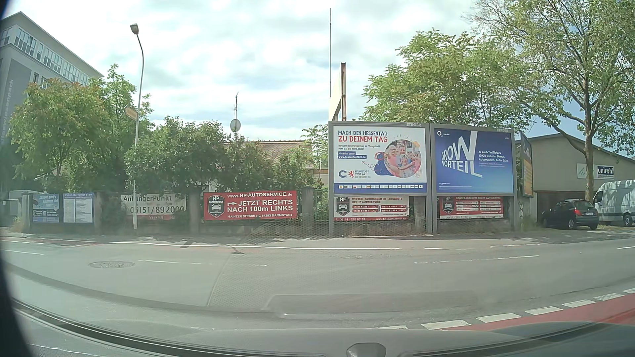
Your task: Follow the waypoints while adhering to traffic rules and regulations
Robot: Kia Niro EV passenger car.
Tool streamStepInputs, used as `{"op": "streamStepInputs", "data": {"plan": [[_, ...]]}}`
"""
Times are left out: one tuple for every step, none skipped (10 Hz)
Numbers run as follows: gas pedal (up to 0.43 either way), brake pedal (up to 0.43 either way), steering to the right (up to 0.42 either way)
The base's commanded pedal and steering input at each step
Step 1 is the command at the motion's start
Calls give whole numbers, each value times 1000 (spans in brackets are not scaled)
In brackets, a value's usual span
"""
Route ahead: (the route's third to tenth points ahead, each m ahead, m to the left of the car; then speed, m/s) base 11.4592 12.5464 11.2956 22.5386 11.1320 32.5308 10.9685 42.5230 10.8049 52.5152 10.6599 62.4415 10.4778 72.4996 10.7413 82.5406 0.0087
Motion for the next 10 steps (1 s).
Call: {"op": "streamStepInputs", "data": {"plan": [[0,287,-220],[0,287,-220],[0,287,-220],[0,280,-220],[0,287,-220],[0,287,-220],[0,280,-220],[0,287,-220],[0,287,-220],[0,287,-220]]}}
